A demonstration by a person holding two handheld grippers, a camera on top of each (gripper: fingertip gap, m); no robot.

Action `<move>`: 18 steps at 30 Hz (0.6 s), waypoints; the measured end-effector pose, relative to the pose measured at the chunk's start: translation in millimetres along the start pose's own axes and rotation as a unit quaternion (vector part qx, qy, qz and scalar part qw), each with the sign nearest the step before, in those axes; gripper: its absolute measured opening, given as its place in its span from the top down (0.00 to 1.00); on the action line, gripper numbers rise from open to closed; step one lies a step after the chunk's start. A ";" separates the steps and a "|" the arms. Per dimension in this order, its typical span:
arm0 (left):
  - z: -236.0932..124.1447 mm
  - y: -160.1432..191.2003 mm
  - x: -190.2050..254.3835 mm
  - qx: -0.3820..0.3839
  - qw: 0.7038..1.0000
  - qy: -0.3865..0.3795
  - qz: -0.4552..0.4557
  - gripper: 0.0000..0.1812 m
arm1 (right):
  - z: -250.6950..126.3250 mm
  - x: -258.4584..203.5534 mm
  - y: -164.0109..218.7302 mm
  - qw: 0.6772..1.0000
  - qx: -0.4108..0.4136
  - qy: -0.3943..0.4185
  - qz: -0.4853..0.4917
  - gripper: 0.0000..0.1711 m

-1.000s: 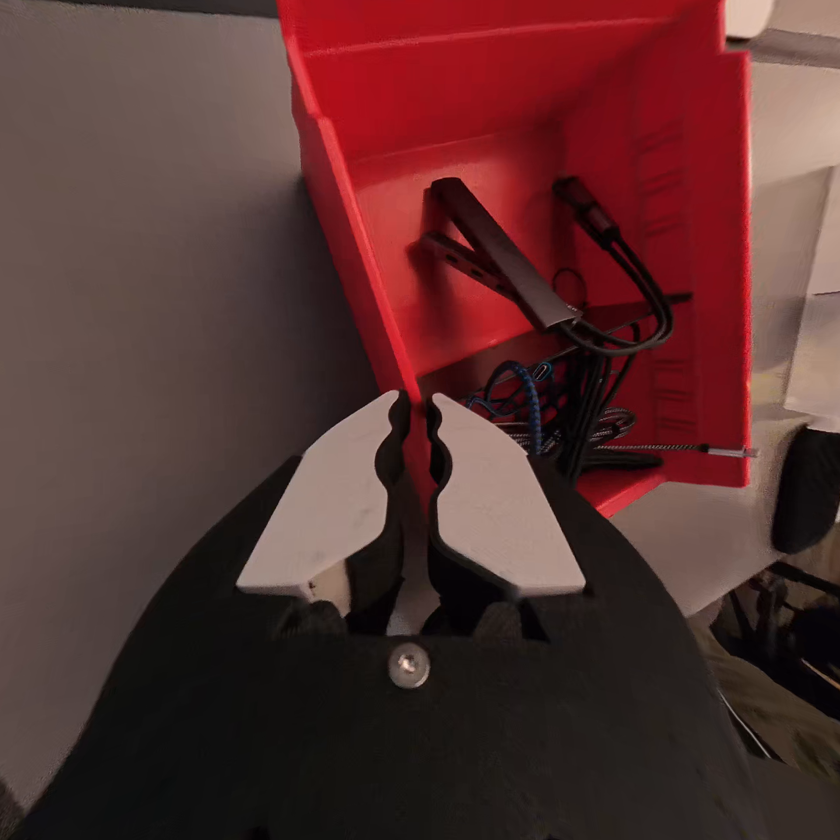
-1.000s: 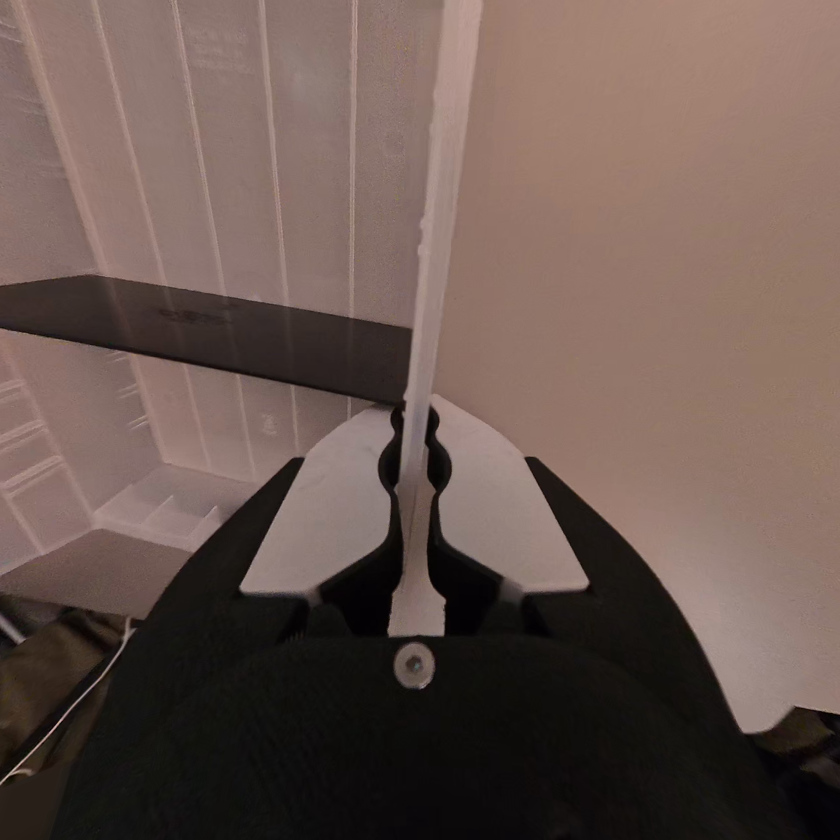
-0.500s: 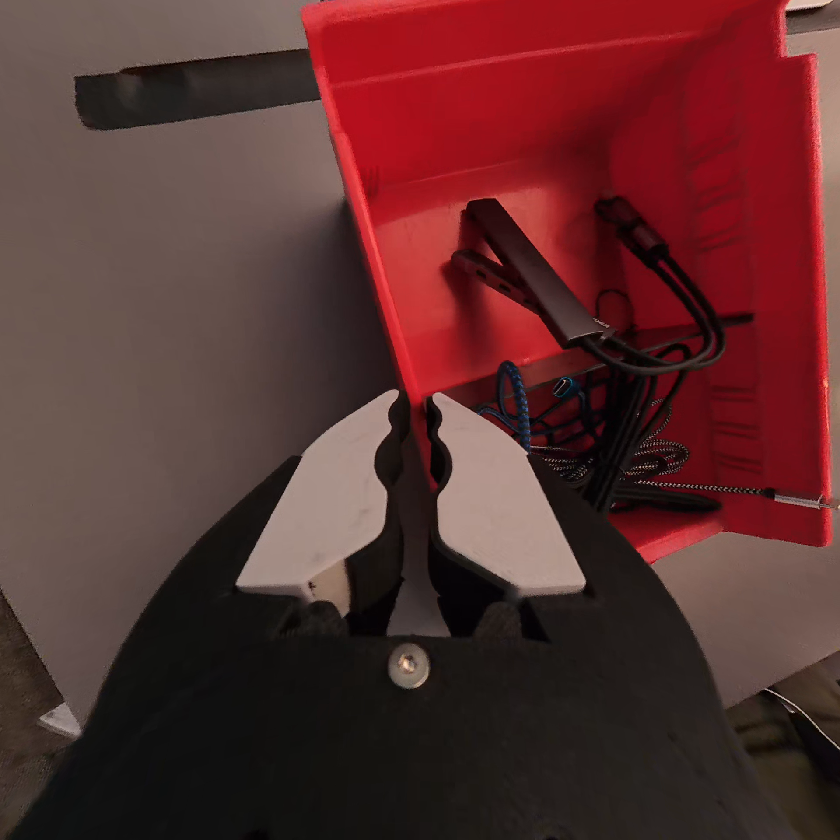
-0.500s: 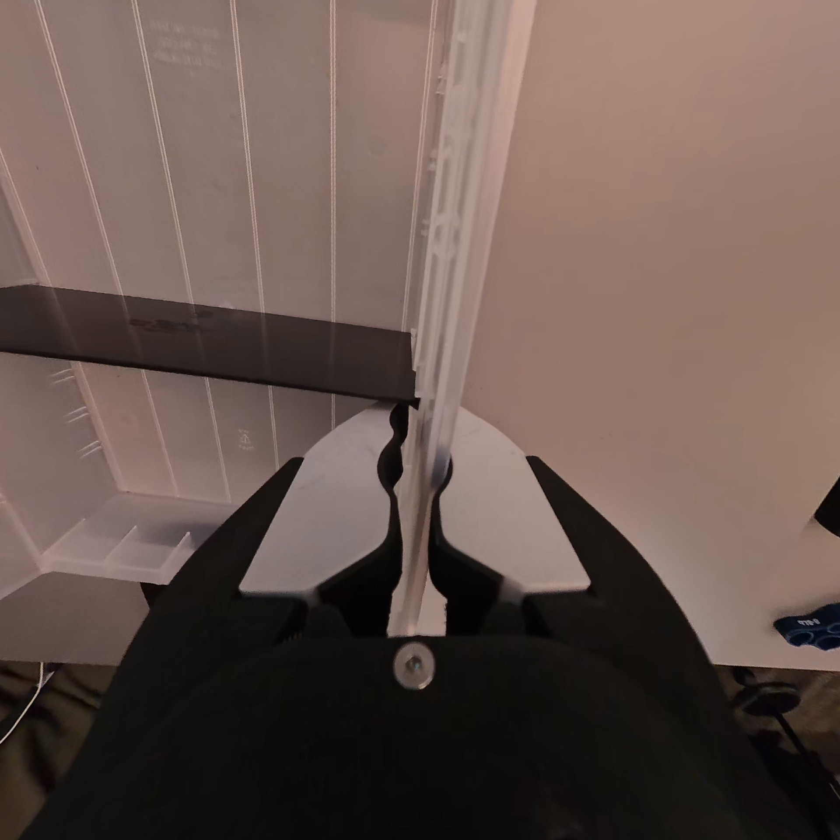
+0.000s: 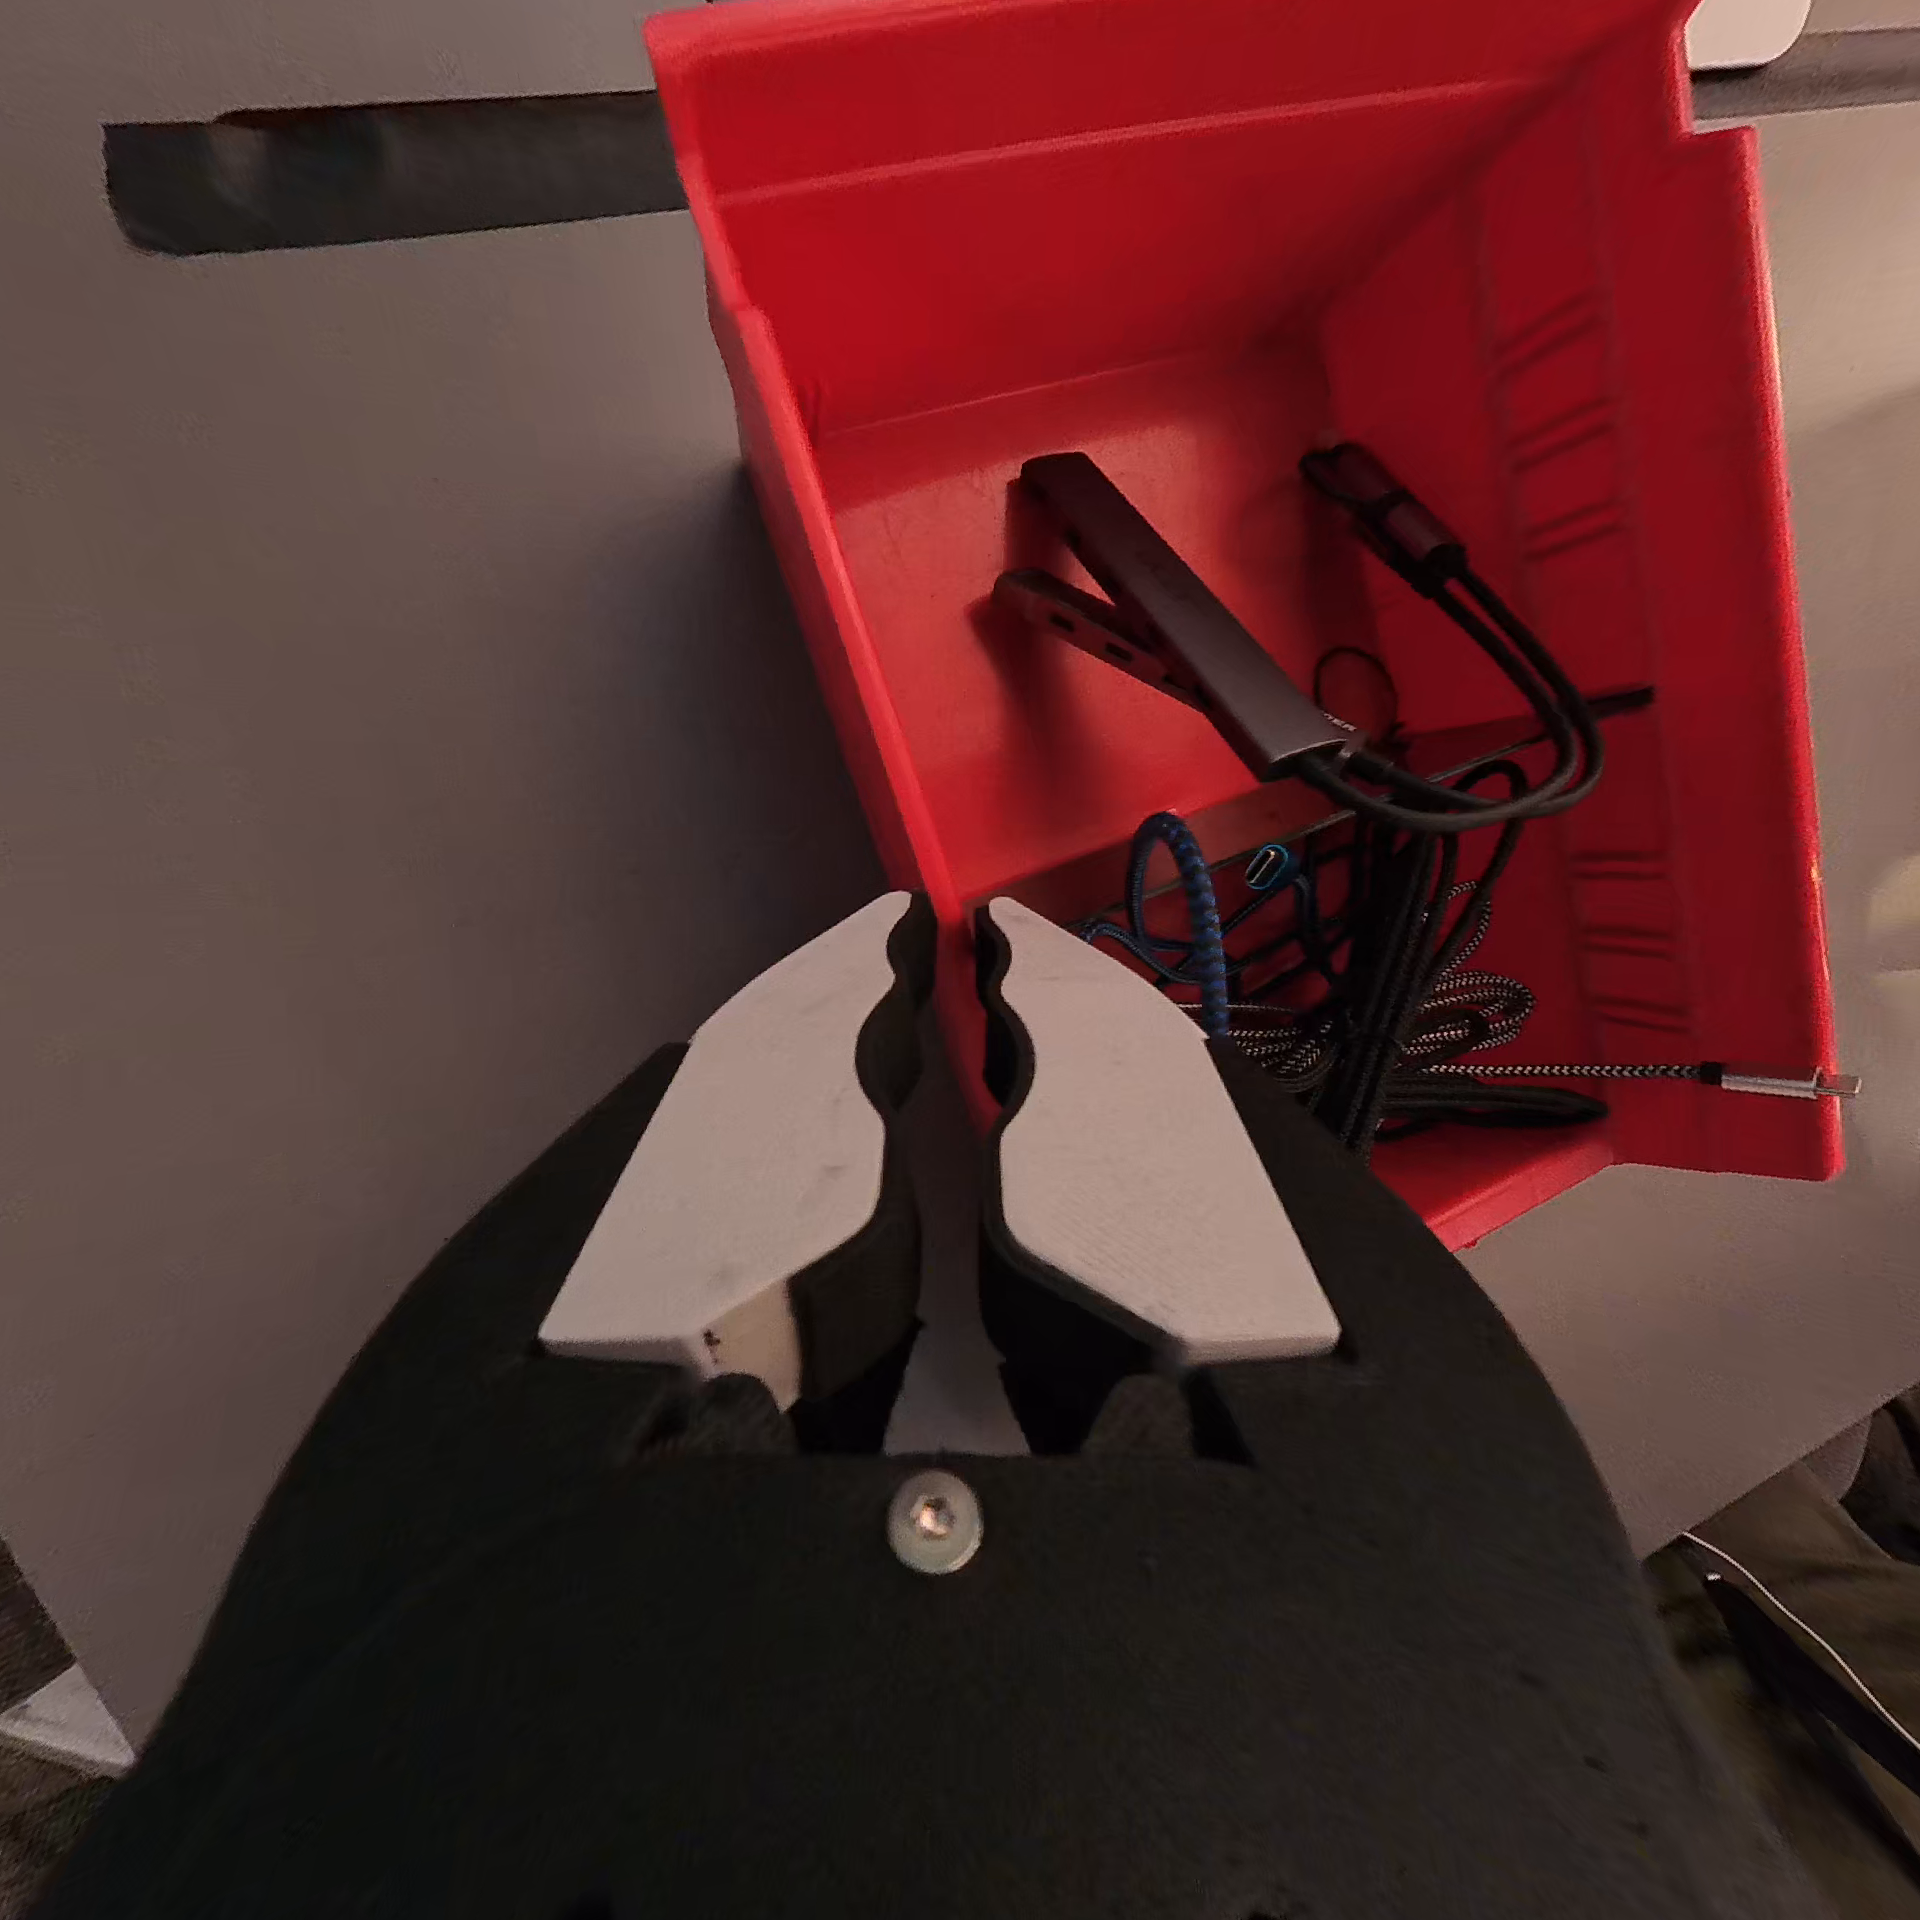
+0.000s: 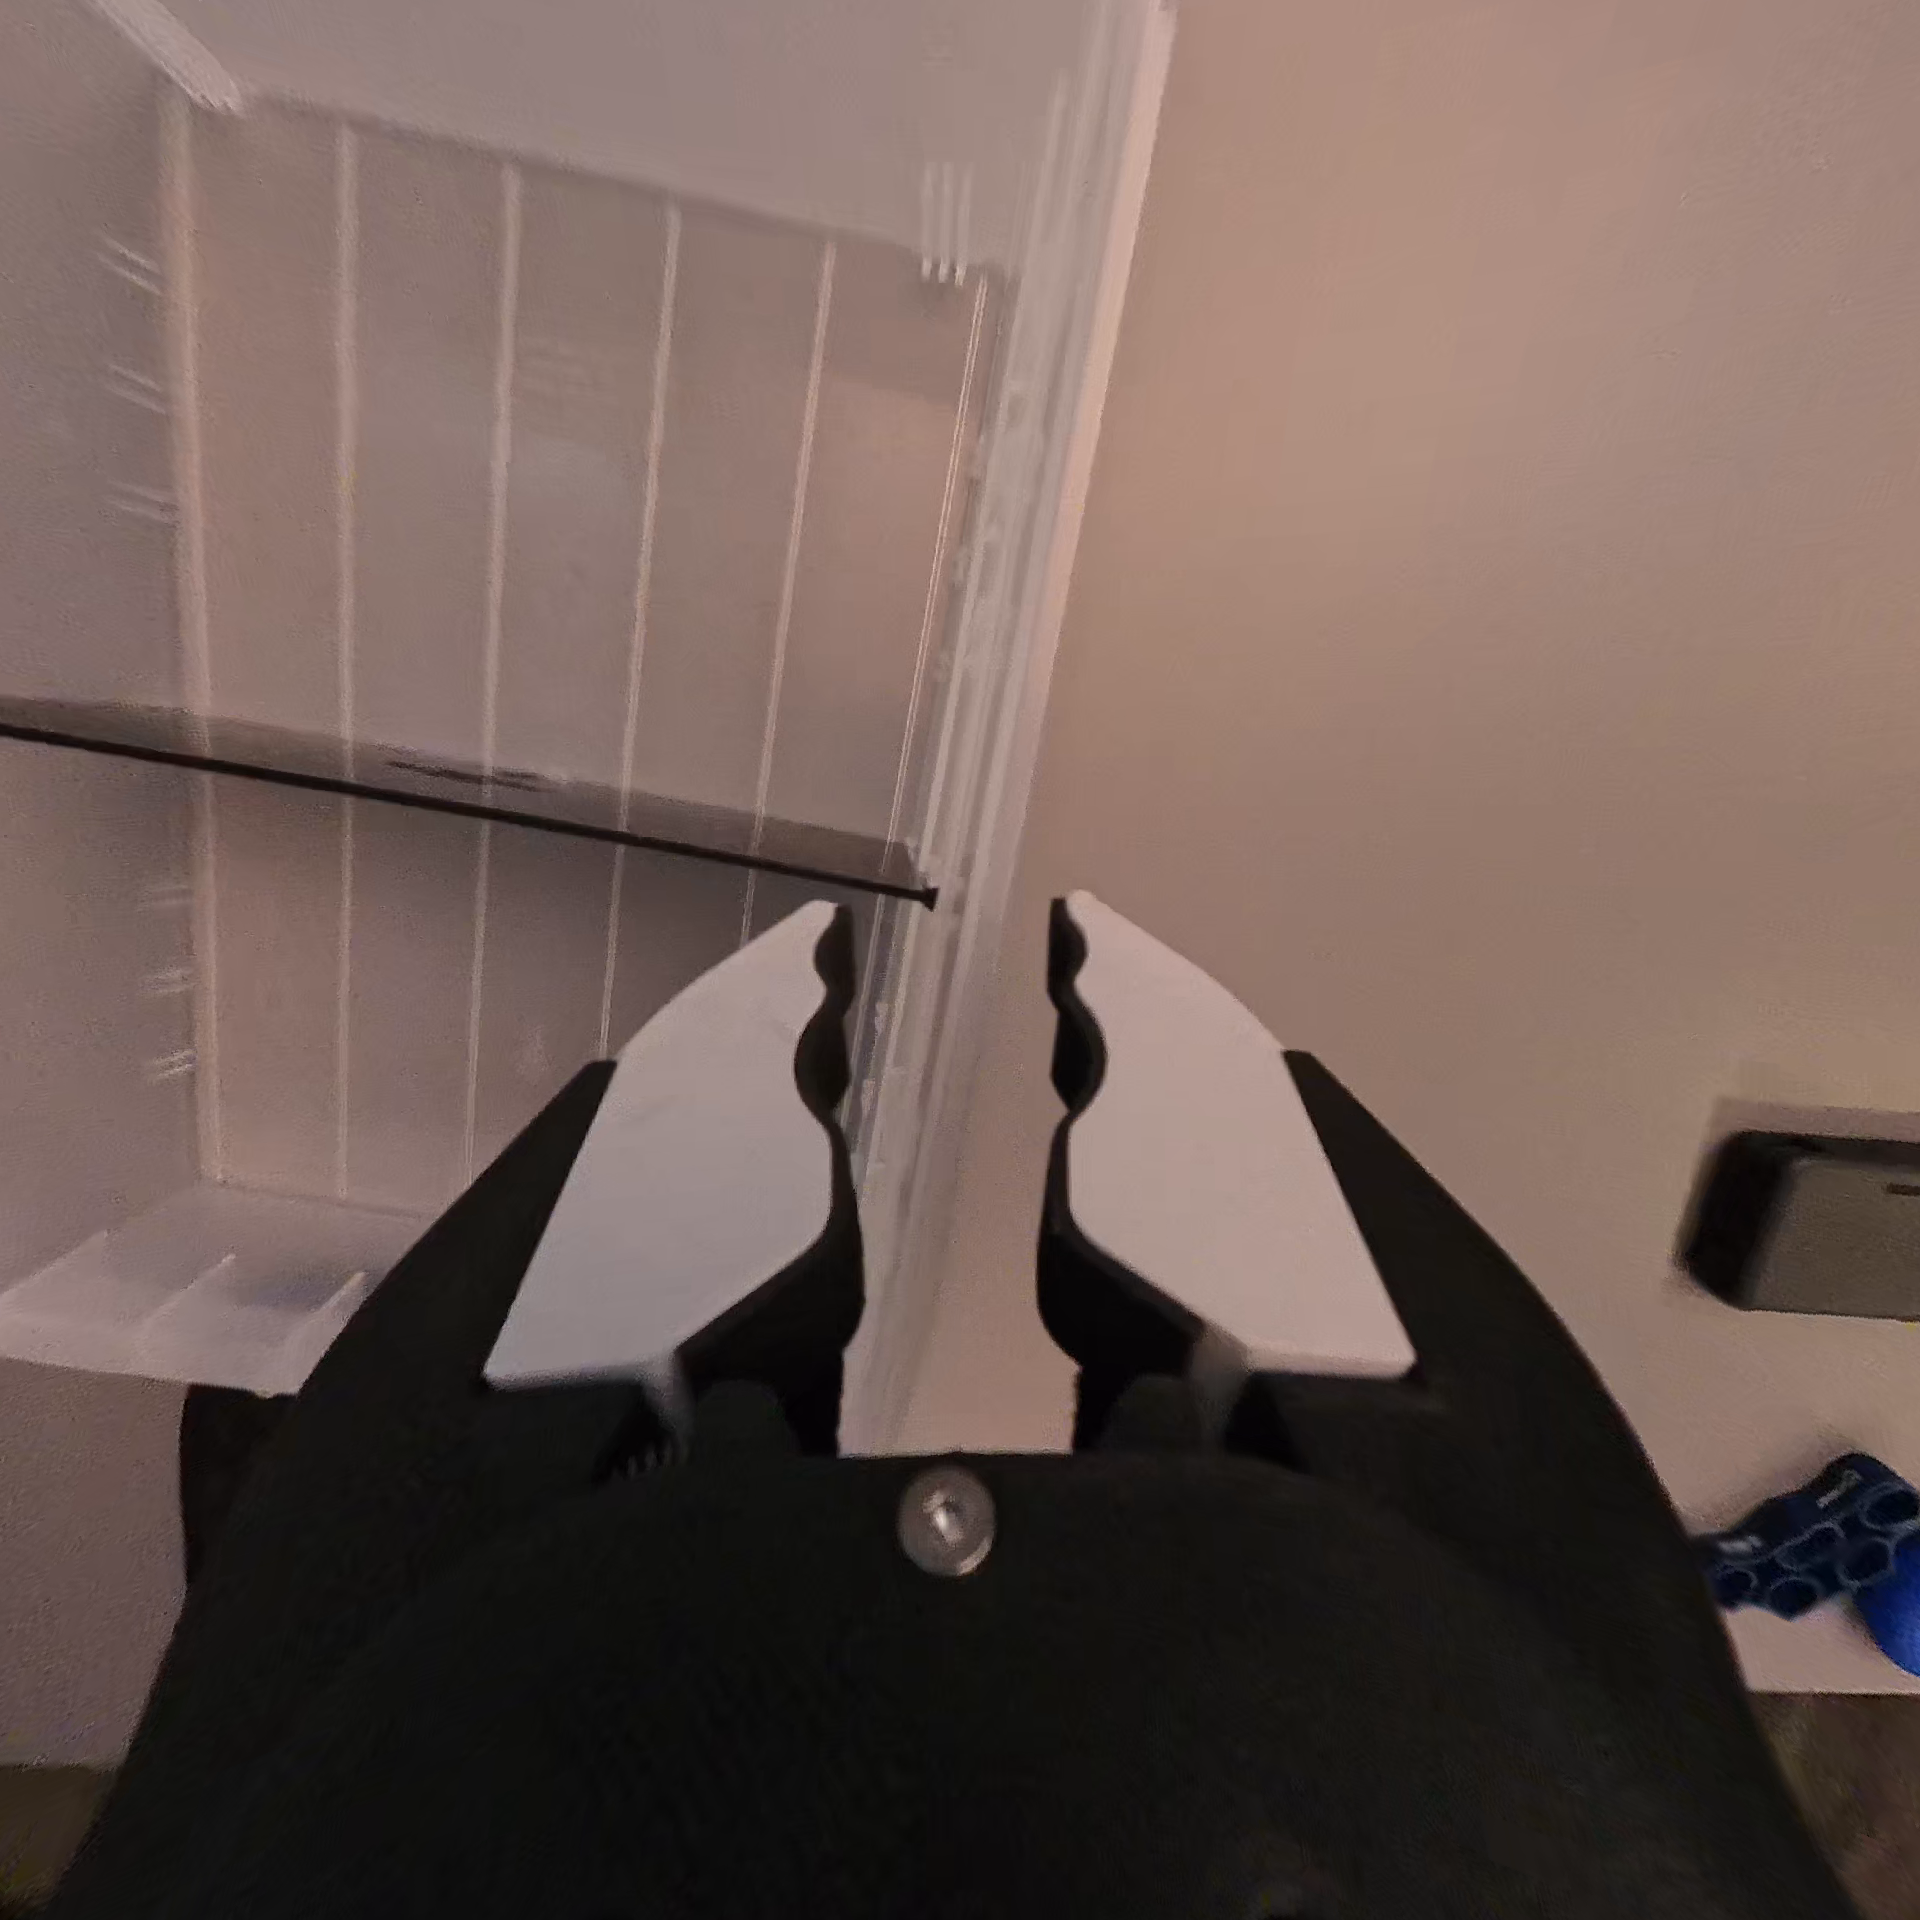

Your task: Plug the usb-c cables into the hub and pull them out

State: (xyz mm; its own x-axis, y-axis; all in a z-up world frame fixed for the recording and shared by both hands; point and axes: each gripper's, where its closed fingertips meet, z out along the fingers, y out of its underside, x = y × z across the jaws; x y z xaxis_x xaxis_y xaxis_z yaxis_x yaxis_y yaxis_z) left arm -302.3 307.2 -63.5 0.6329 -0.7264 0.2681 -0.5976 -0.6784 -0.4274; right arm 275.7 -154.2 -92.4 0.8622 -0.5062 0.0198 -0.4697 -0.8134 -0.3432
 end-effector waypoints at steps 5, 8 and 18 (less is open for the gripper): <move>-0.7 2.0 -0.3 -0.003 1.000 0.005 -0.001 0.97 | -51.3 3.2 -31.9 0.989 0.116 0.084 -0.041 0.66; -0.4 1.9 -0.6 -0.003 1.000 0.003 0.003 0.97 | -95.8 -14.6 -61.5 0.959 0.235 0.131 -0.085 0.63; 1.6 -1.5 -2.2 0.004 1.000 -0.006 -0.019 0.97 | -237.5 -147.2 -109.3 0.746 0.620 0.168 -0.176 0.61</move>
State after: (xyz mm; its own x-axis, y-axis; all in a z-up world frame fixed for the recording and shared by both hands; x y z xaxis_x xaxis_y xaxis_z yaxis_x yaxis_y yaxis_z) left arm -302.0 309.9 -64.8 0.6612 -0.6983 0.2742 -0.5691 -0.7050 -0.4233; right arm 155.0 -58.9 165.3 0.6971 -0.5359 0.4763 0.4908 -0.1276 -0.8619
